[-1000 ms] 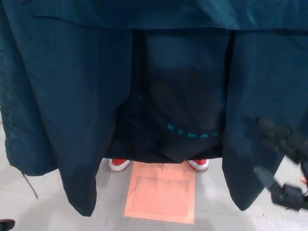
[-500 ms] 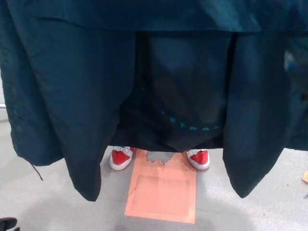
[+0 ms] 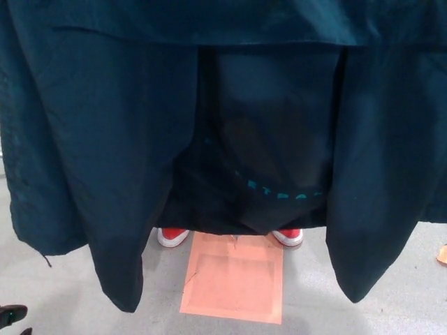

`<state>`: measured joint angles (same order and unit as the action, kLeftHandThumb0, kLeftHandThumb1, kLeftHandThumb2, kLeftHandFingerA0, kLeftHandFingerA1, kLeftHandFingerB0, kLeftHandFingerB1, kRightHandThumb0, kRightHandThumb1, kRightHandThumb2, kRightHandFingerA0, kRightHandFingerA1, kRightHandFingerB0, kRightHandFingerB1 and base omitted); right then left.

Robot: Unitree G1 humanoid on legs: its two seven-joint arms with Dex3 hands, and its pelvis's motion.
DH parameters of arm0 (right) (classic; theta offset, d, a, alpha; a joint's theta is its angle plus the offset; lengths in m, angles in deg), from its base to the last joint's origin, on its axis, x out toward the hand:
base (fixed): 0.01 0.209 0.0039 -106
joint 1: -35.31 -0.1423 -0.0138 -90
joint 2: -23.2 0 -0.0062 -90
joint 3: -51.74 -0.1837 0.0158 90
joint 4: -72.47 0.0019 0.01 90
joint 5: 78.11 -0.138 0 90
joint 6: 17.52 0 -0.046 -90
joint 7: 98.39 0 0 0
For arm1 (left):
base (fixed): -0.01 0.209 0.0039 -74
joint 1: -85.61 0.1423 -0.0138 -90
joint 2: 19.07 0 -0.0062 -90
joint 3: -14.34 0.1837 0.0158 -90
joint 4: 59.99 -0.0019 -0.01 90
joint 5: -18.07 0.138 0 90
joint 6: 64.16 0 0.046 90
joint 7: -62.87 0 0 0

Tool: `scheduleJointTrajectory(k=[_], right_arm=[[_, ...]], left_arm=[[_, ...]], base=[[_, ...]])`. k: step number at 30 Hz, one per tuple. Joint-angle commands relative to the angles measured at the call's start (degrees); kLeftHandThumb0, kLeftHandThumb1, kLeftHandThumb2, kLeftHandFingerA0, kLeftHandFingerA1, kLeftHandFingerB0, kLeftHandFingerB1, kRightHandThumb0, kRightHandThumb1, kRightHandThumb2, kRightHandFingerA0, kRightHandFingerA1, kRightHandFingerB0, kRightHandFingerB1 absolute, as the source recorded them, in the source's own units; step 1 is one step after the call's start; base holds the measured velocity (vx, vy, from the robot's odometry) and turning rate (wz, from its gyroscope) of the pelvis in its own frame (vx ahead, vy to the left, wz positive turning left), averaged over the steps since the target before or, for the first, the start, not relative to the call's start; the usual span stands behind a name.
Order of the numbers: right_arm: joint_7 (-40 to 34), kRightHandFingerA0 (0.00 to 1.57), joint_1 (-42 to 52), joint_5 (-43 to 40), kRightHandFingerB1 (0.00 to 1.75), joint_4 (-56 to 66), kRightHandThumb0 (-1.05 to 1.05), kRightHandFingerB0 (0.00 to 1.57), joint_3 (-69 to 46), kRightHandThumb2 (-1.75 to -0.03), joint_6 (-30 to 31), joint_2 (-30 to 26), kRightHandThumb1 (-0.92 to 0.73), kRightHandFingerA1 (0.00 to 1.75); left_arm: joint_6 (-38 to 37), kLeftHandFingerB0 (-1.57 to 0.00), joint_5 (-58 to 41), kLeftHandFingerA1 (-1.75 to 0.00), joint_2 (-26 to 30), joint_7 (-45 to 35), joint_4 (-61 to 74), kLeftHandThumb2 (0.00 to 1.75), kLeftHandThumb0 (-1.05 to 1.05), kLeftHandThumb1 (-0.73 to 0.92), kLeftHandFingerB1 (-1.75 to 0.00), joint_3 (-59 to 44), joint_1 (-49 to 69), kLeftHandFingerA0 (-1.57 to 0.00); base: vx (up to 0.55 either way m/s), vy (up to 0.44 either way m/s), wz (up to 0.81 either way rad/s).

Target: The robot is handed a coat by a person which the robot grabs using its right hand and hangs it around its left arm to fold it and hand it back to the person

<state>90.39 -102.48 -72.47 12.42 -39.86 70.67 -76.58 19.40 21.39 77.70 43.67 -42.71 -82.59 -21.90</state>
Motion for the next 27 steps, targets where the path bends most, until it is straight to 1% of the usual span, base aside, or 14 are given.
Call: scheduleJointTrajectory(k=[1,2,3,4,7,9,10,11,14,15,21,22,23,27], right_arm=[[17.5,0.00,-10.8,3.9,0.15,-17.2,-0.83,0.00,10.5,-1.06,17.1,-6.9,-0.70,0.23],[23.4,0.00,-14.7,5.7,0.07,-24.6,-0.85,0.00,15.2,-0.66,16.8,-8.0,-0.87,0.19],[24.6,0.00,-15.7,6.0,0.07,-26.3,-0.85,0.00,16.5,-0.66,17.1,-8.2,-0.87,0.19],[25.1,0.00,-16.2,6.3,0.14,-28.3,-0.87,0.00,17.6,-1.06,16.7,-7.7,-0.70,0.18],[26.3,0.00,-17.8,7.8,0.14,-32.7,-0.88,0.00,20.7,-1.04,16.5,-7.1,-0.69,0.18],[27.3,0.00,-18.6,8.5,0.13,-35.7,-0.88,0.00,22.7,-1.02,16.4,-6.6,-0.66,0.16],[27.9,0.00,-18.9,8.3,0.14,-37.4,-0.88,0.00,23.6,-1.02,16.5,-6.3,-0.65,0.18],[29.1,0.00,-19.2,8.4,0.12,-38.5,-0.89,0.00,24.6,-1.02,16.8,-6.3,-0.66,0.15],[32.1,0.00,-19.8,8.2,0.13,-38.5,-0.89,0.00,26.6,-1.03,18.2,-7.0,-0.67,0.18],[33.1,0.00,-20.0,8.0,0.12,-39.1,-0.90,0.00,27.2,-1.04,18.3,-7.0,-0.66,0.19],[43.2,0.00,-23.1,1.3,0.13,-41.7,-0.87,0.00,29.0,-1.01,24.9,-5.7,-0.62,0.21],[45.7,0.00,-24.0,-0.7,0.00,-42.3,-0.82,0.00,29.0,-0.71,26.9,-5.3,-0.74,0.24],[48.4,0.00,-25.2,-2.3,0.10,-42.9,-0.90,0.00,29.2,-1.03,28.4,-5.2,-0.66,0.19],[53.5,0.00,-27.4,-4.3,0.10,-44.1,-0.92,0.00,29.4,-1.05,29.5,-5.7,-0.67,0.13]], left_arm=[[-1.1,-0.05,-2.1,-0.39,1.2,-3.3,0.0,1.06,-0.71,0.75,-0.41,-1.7,-0.4,-0.04],[-2.8,0.00,-1.7,-0.42,1.3,-3.0,0.3,1.06,-0.79,0.77,-0.39,-1.5,0.1,-0.08],[-2.9,0.00,-1.8,-0.42,1.3,-3.0,0.4,1.06,-0.79,0.77,-0.39,-1.7,0.2,-0.08],[-3.1,0.00,-1.7,-0.42,1.3,-3.0,0.4,1.06,-0.78,0.78,-0.38,-1.6,0.2,-0.07],[-2.6,-0.04,-2.1,-0.42,1.2,-3.2,0.4,1.05,-0.72,0.74,-0.38,-2.1,0.1,-0.05],[-2.0,-0.02,-2.0,-0.40,1.1,-3.0,0.4,1.05,-0.85,0.81,-0.37,-2.0,0.0,-0.07],[-2.1,-0.05,-1.8,-0.43,1.0,-3.0,0.4,1.06,-0.79,0.77,-0.40,-1.9,0.1,-0.11],[-1.9,0.00,-1.7,-0.47,0.9,-2.9,0.4,1.12,-0.34,0.58,-0.47,-1.8,0.1,0.00],[-1.6,-0.01,-2.0,-0.48,0.9,-3.5,0.6,1.12,-0.35,0.58,-0.47,-2.1,0.0,0.00],[-1.3,-0.09,-2.2,-0.41,0.9,-3.7,0.6,1.03,-0.82,0.77,-0.42,-2.2,-0.1,-0.09],[0.0,-0.03,-4.2,-0.39,0.5,-4.7,0.6,1.05,-0.70,0.71,-0.31,-4.5,-0.2,-0.03],[0.0,-0.03,-4.5,-0.40,0.4,-4.9,0.6,1.04,-0.70,0.71,-0.32,-4.8,-0.3,-0.04],[0.0,-0.03,-4.5,-0.41,0.3,-4.8,0.5,1.04,-0.70,0.70,-0.33,-5.0,-0.2,-0.04],[0.8,-0.04,-4.5,-0.41,0.2,-4.7,0.5,1.04,-0.72,0.69,-0.34,-5.5,-0.4,-0.05]], base=[[0.00,0.000,0.00],[0.00,0.000,0.00],[0.00,0.000,0.00],[0.00,0.000,0.00],[0.00,0.000,0.00],[0.00,0.000,0.00],[0.00,0.000,0.00],[0.00,0.000,0.00],[0.00,0.000,0.00],[0.00,0.000,0.00],[0.00,0.000,0.00],[0.00,0.000,0.00],[0.00,0.000,0.00],[0.00,0.000,0.00]])
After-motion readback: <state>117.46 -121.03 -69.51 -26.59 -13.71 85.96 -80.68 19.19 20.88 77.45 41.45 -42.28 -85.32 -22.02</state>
